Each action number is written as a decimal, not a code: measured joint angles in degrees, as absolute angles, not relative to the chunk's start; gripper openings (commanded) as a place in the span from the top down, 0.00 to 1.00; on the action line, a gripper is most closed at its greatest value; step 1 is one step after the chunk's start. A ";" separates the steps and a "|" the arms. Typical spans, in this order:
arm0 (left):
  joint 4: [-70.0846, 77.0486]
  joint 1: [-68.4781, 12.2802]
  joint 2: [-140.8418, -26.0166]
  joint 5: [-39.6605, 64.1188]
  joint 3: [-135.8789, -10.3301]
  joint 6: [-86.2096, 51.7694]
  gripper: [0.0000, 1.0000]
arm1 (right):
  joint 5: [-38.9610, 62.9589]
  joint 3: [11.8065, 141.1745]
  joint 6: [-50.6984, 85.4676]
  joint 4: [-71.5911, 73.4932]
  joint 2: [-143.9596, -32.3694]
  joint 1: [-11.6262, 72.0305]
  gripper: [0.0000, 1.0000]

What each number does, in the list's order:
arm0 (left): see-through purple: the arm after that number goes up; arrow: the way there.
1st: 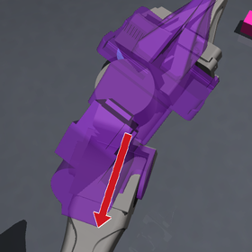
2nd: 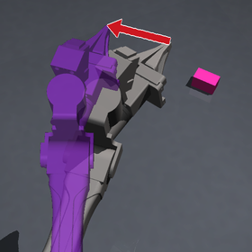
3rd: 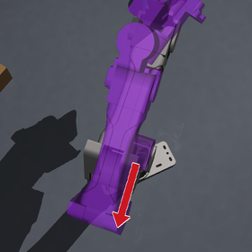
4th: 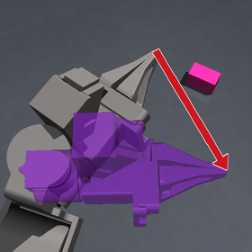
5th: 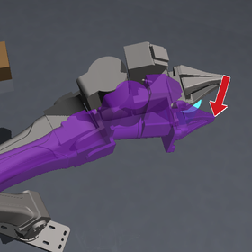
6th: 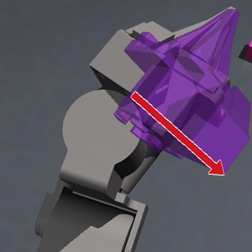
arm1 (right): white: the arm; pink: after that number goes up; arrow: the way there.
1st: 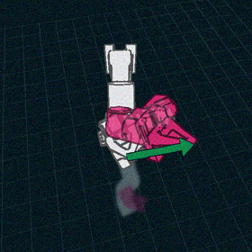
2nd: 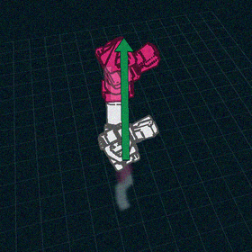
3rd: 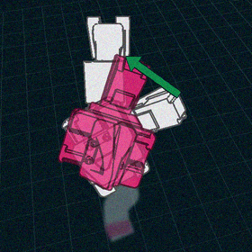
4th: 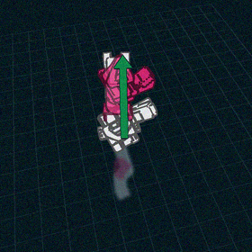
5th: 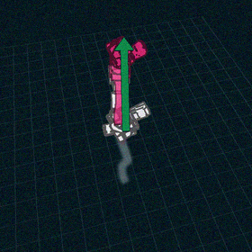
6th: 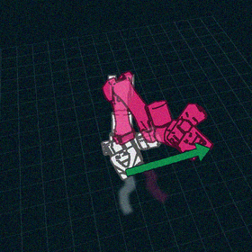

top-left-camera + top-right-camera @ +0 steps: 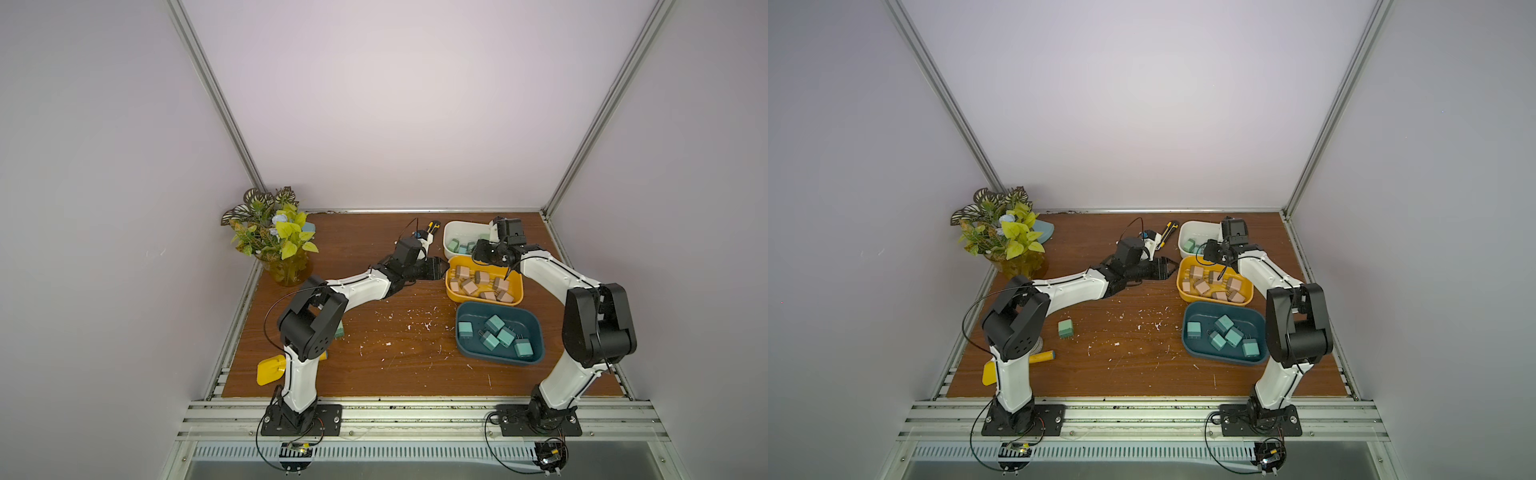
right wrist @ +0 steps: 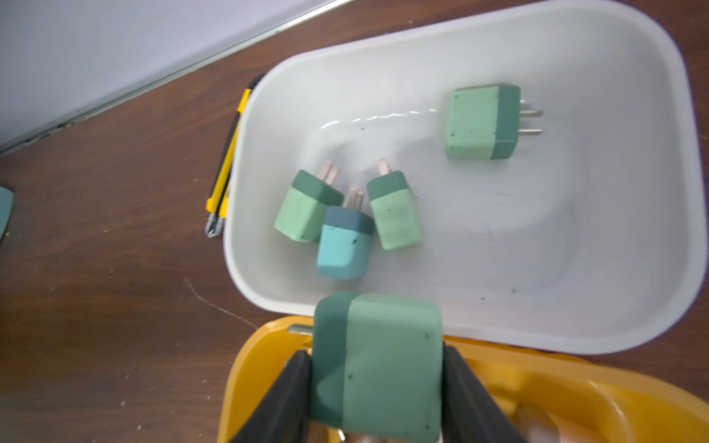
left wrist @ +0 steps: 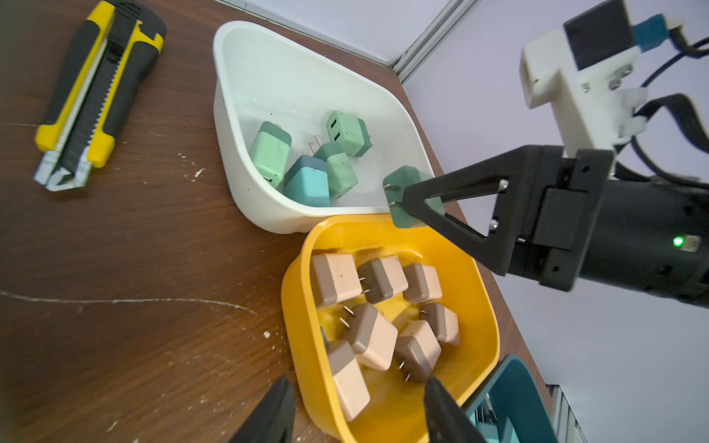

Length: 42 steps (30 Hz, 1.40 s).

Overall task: Place the plugs by color into the storage box
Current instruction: Place the plug in the storage box.

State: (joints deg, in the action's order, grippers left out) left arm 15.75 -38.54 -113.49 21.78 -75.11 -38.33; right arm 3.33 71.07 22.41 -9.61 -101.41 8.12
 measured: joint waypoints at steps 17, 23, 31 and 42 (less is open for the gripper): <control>13.78 -38.59 -118.13 22.57 -79.00 -38.61 0.37 | 1.87 75.44 22.92 -8.64 -104.51 4.43 0.25; 12.56 -38.59 -116.05 21.02 -77.17 -38.28 0.38 | 2.87 70.76 24.01 -7.09 -99.00 5.17 0.29; 9.82 -38.61 -105.08 16.62 -68.27 -35.51 0.38 | 0.51 58.19 28.47 -6.92 -84.23 16.16 0.32; 4.14 -38.61 -74.52 -0.16 -44.47 -32.82 0.39 | -2.68 48.90 35.70 -2.90 -68.18 31.79 0.32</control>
State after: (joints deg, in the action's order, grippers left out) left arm 4.14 -38.61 -74.52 -0.16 -44.47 -32.82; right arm -2.68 48.90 35.70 -2.90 -68.18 31.79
